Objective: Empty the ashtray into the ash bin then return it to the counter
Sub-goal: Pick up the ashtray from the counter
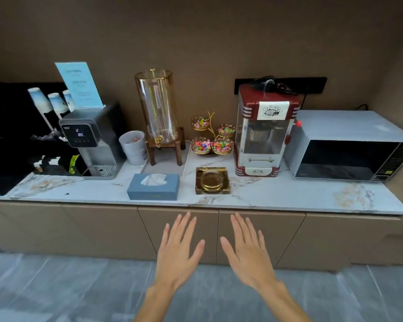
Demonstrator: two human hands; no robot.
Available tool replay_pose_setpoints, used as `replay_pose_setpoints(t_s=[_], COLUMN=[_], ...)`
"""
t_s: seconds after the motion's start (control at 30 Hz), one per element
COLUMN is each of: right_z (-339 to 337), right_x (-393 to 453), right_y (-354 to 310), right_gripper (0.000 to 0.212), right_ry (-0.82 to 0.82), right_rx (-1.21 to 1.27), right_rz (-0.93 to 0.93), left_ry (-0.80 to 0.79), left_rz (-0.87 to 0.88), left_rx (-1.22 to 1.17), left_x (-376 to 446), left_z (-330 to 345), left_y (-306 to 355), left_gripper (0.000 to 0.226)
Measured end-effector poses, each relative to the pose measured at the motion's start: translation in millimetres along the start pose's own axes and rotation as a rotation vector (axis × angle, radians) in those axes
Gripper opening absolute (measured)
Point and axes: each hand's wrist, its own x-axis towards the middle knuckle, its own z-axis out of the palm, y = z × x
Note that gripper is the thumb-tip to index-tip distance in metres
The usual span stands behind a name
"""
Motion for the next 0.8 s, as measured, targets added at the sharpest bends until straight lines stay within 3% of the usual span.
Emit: replay_pose_setpoints(t_s=[0.23,0.53,0.8], right_z=[-11.9,-29.2,-40.9], right_x=[-0.6,-0.2,37.3], right_y=[22.9,58.6,73.2], right_gripper=[0.078,0.073,0.084], right_ry=[-0.001,0.113,0.169], right_rx=[0.076,0.167,0.184], right_rz=[0.023,0.034,0.083], left_ry=[0.017,0.074,0.083], left_rz=[-0.087,-0.19,-0.267], left_rx=[-0.01,-0.137,-0.247], left_x=[1.0,9.1,49.9], left_z=[12.5,11.7,12.6], left_y=[24.2,64.4,61.3], left_gripper=[0.072,0.056,0.054])
